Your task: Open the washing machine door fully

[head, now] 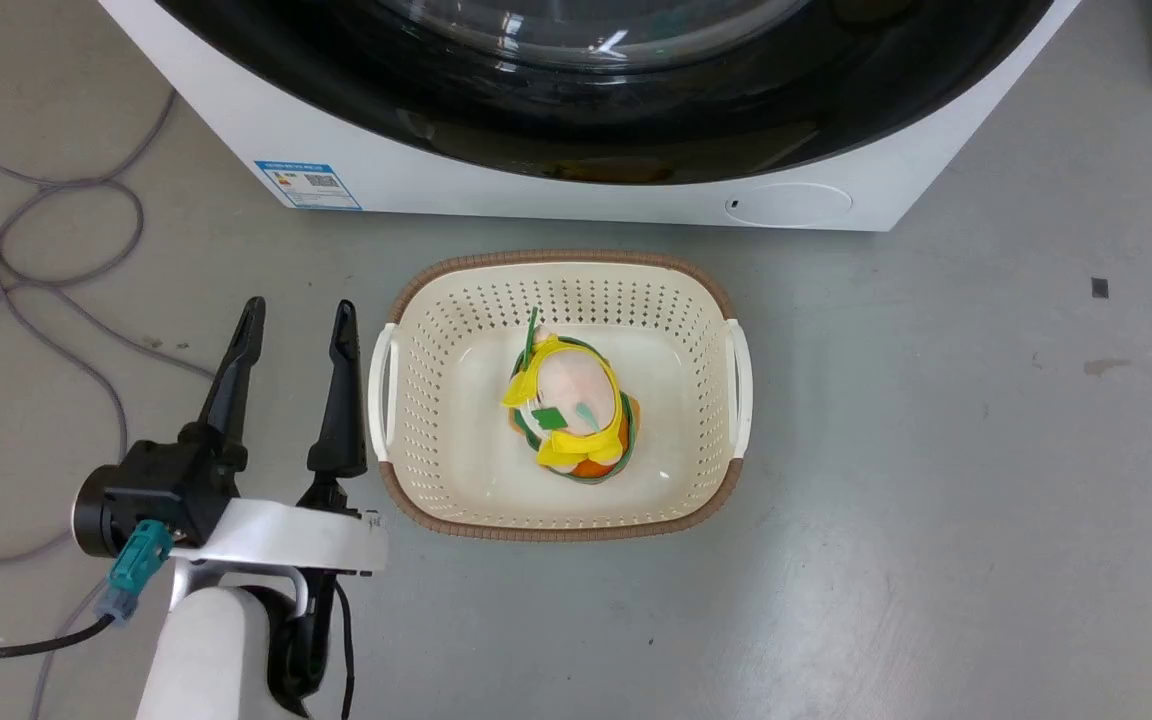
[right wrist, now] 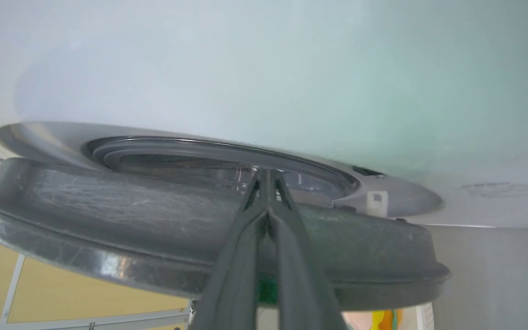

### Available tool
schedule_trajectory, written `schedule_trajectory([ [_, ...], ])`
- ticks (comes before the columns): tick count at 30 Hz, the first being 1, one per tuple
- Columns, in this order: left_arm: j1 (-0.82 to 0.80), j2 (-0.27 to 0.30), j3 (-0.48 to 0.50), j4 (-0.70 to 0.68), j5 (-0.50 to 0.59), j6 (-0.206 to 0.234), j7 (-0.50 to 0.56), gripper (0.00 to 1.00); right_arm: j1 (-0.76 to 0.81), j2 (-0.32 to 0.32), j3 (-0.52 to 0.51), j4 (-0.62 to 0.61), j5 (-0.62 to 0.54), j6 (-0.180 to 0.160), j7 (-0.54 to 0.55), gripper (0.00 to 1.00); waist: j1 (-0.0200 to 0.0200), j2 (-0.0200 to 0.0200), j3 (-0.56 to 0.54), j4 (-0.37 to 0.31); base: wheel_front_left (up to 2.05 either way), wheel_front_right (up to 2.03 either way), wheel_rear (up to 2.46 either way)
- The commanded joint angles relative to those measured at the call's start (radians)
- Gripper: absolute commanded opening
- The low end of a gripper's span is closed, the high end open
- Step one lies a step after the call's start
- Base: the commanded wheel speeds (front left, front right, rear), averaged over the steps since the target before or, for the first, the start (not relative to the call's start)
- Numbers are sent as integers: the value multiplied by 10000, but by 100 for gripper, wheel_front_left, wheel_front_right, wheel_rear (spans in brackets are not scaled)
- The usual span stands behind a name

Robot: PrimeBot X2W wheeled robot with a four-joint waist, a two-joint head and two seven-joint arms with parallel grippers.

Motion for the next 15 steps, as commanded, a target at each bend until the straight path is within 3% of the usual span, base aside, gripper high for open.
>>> schedule_trajectory([
  [1,-218,3,10,36,-61,-40,-63,100,-221,-45,151,137,106,10,99,0,-1,0,-14,5,0,0,0],
  [15,-87,-13,30,246,53,23,-63,100,783,-123,506,-803,44,10,1458,0,-1,0,-298,-265,0,0,0],
])
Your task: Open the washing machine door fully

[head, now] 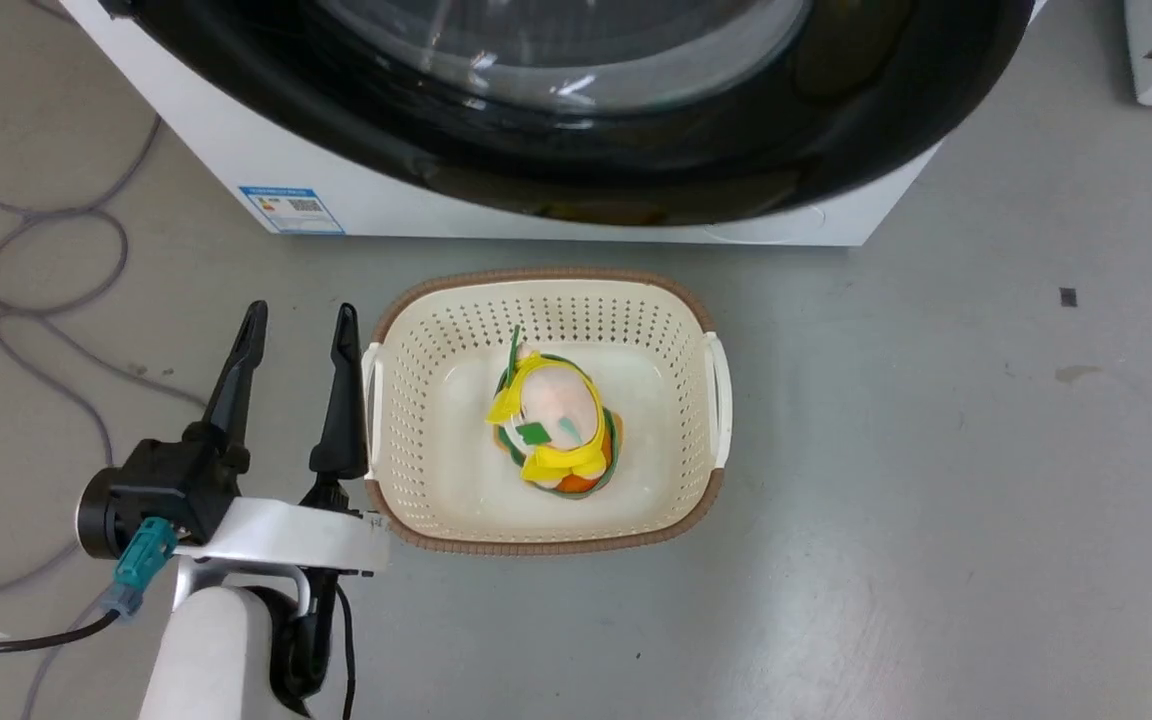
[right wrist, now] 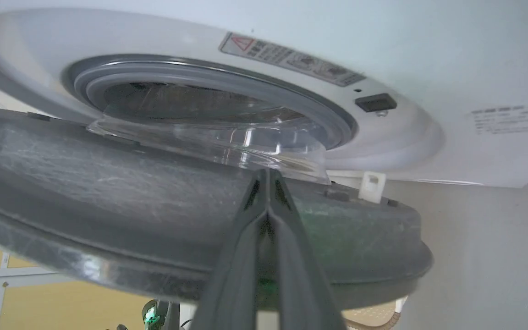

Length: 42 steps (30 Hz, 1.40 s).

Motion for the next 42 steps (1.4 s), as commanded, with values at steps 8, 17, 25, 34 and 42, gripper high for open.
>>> schedule_trajectory([
  [8,71,8,-2,127,126,6,-57,100,1303,-281,331,-1302,-210,10,43,0,0,0,-285,-163,0,0,0],
  [17,348,15,88,308,207,24,-57,100,3014,-752,289,-3198,235,10,-205,0,0,0,-857,-297,0,0,0],
  [25,645,42,99,454,342,48,-57,100,4428,-1202,493,-4992,707,10,-611,0,0,0,-1393,-354,0,0,0],
  [34,1269,97,-2,663,493,130,-57,100,5755,-1529,1036,-6688,1063,10,-1304,0,0,0,-2275,-352,0,0,0],
  [42,1756,153,-198,772,555,154,-36,100,6429,-1535,1509,-7807,1441,10,-1766,0,0,0,-2856,-277,0,0,0],
])
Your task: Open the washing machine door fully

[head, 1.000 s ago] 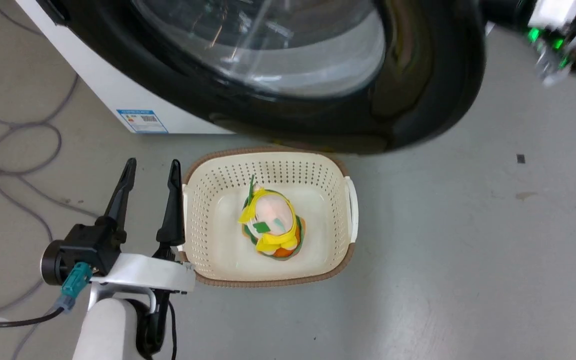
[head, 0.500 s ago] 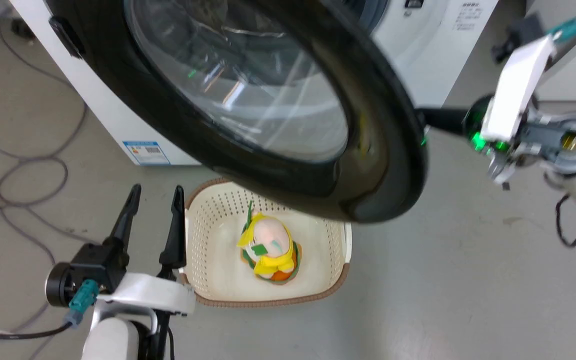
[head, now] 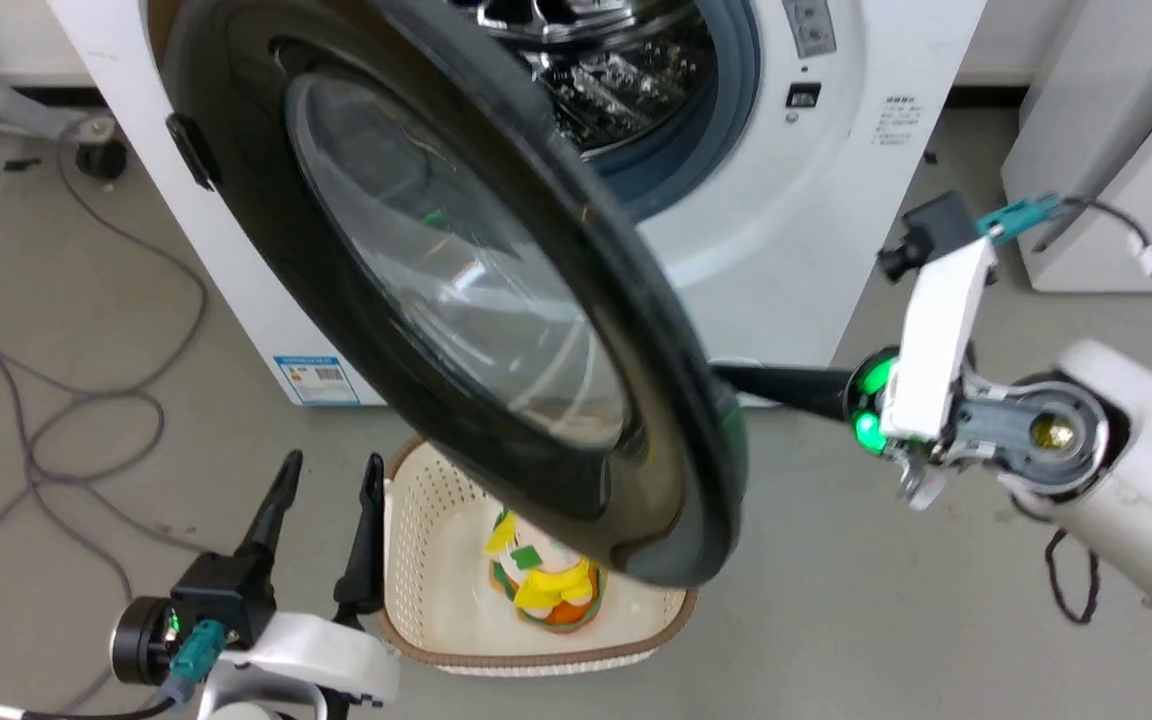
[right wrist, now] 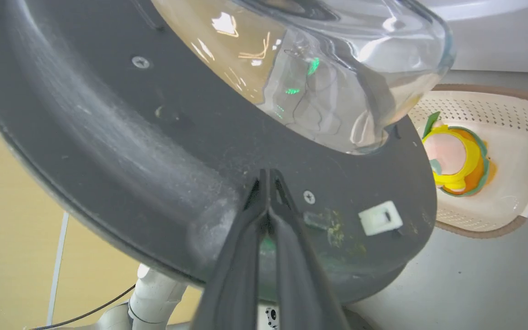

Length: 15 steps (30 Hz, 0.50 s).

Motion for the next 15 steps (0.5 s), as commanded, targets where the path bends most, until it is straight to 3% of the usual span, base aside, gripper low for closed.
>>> schedule_trajectory([
  [1,177,64,-59,20,64,62,-26,100,281,69,151,-238,99,14,-106,0,2,0,-176,54,0,0,0],
  [15,728,45,-437,-47,12,159,170,100,1084,717,594,-969,292,14,-454,0,2,0,-837,278,0,0,0],
])
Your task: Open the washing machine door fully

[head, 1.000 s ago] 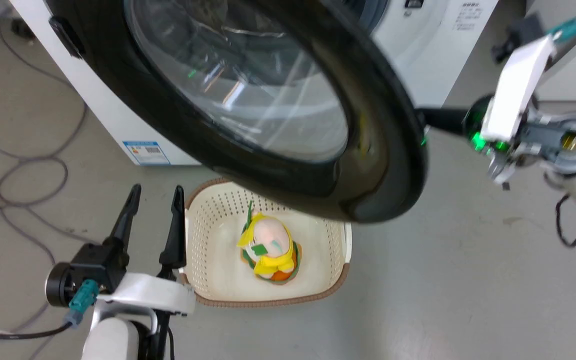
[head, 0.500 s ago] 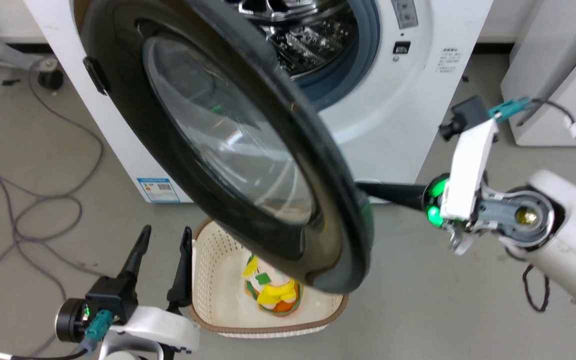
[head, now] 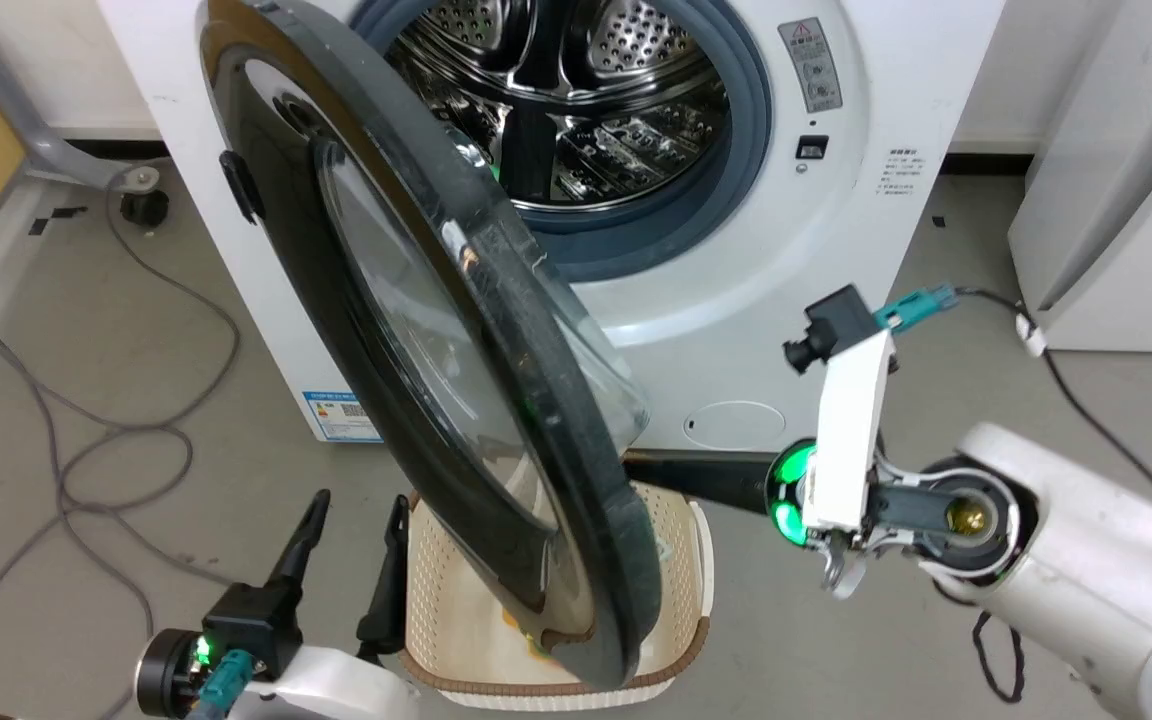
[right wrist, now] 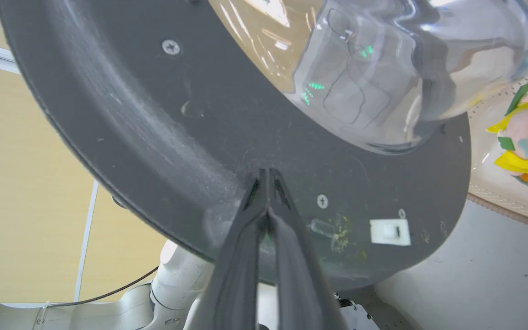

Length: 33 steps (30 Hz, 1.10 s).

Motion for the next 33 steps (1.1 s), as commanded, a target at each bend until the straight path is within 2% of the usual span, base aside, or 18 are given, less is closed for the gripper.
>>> schedule_trajectory([
  [1,167,24,-25,-31,7,54,39,100,251,95,29,-44,57,14,18,0,2,0,-57,21,0,0,0],
  [6,297,11,-165,-34,-38,90,65,100,553,240,-74,20,71,14,-10,0,2,0,-196,50,0,0,0],
  [8,346,10,-205,-26,-57,100,68,100,660,266,-262,151,-149,14,-465,0,2,0,-254,45,0,0,0],
  [9,365,9,-220,-30,-63,110,68,100,747,298,-380,214,-241,14,-753,13,2,0,-269,38,0,0,0],
  [10,383,9,-235,-27,-68,122,66,100,857,318,-508,250,-334,14,-1045,64,2,0,-297,32,0,0,0],
  [11,402,8,-249,-18,-76,133,64,100,990,315,-651,301,-447,14,-1406,100,2,0,-328,25,0,0,0],
  [20,635,40,-218,90,-196,281,7,100,3101,284,-2161,536,-692,14,-5225,100,2,0,-651,-148,0,0,0],
  [23,726,78,-163,143,-258,319,-18,100,3949,77,-2455,530,-857,14,-6351,100,2,0,-769,-227,0,0,0],
  [27,817,117,-116,175,-296,396,-47,100,4948,-23,-3105,765,-1303,14,-6920,100,2,0,-849,-328,0,0,0],
  [30,860,150,-61,182,-337,458,-65,100,5672,340,-4671,1276,-2155,14,-6948,100,2,0,-884,-429,0,0,0],
  [33,878,166,30,163,-413,532,-83,100,6441,931,-6417,1598,-3716,14,-6952,100,2,0,-895,-484,0,0,0],
])
